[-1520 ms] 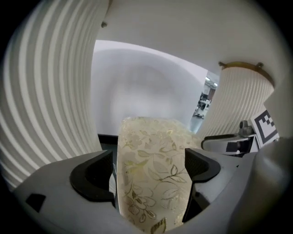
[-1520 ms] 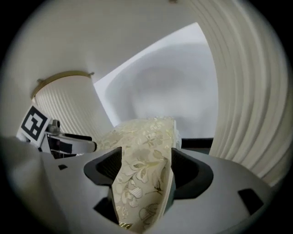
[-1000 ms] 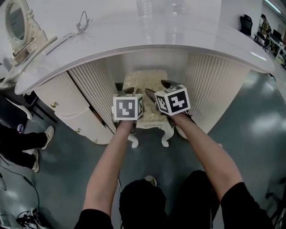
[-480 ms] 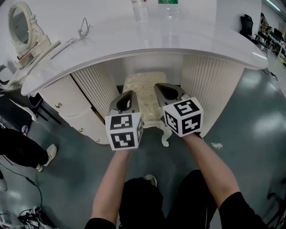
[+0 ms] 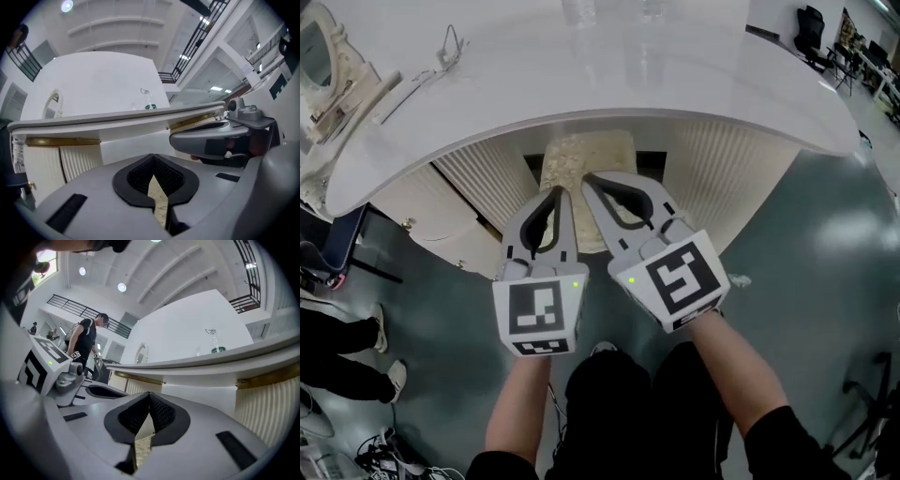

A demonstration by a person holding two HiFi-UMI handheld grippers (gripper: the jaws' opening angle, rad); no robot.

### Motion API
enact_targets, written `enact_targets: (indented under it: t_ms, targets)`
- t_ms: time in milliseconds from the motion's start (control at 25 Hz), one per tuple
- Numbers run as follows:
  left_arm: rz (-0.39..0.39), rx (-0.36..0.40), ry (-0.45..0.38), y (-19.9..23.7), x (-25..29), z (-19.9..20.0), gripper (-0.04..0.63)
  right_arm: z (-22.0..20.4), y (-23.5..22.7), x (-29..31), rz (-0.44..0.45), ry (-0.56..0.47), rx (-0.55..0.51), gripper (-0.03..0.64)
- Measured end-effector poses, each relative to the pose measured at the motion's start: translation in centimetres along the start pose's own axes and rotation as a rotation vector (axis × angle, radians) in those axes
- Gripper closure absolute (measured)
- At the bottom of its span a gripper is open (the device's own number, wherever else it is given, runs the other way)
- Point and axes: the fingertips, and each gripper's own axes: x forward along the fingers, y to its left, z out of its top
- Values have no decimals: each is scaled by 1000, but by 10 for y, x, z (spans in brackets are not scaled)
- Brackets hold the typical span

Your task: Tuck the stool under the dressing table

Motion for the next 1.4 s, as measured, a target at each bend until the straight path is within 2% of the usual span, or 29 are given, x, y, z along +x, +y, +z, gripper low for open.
enact_targets:
  t_ms: [80, 160, 240, 320, 480, 640, 760, 840, 920, 1000, 1040, 1160, 1200, 1320, 1400]
  targets:
    - [-11, -67, -36, 0, -3, 10, 589, 22, 4, 2, 18, -73, 27, 611]
    - [-23, -111, -34, 1, -17, 24, 589, 46, 7, -3, 12, -90, 115, 611]
    - [-32, -88, -16, 6, -35, 44, 589, 65, 8, -13, 14, -40, 161, 611]
    - [-20, -44, -25, 16, -39, 73, 589, 84, -2, -16, 3, -6, 158, 611]
    - [-13, -10, -1, 24, -35, 124, 589, 129, -31, -14, -64, 24, 140, 611]
    - [-28, -38, 54, 33, -31, 178, 589, 175, -56, -11, -135, 130, 109, 611]
    - [-35, -11, 130, 43, -28, 205, 589, 201, -69, -4, -169, 245, 75, 611]
    - [-24, -79, 144, 51, -25, 226, 589, 220, -77, -2, -186, 298, 72, 611]
    - [-2, -154, 120, 60, -22, 252, 589, 247, -88, 2, -213, 275, 120, 611]
    - [5, -172, 99, 69, -17, 278, 589, 268, -98, 9, -229, 255, 141, 611]
    - [-7, -162, 94, 73, -12, 289, 589, 276, -103, 14, -232, 254, 140, 611]
    - [-97, -24, 94, 84, 6, 319, 589, 297, -120, 35, -233, 251, 126, 611]
    - [-110, -4, 80, 87, 12, 329, 589, 306, -126, 41, -231, 245, 114, 611]
    - [-122, -5, 13, 103, 34, 361, 589, 330, -148, 60, -212, 236, 54, 611]
    - [-124, -40, 0, 118, 43, 379, 589, 342, -156, 71, -188, 257, 32, 611]
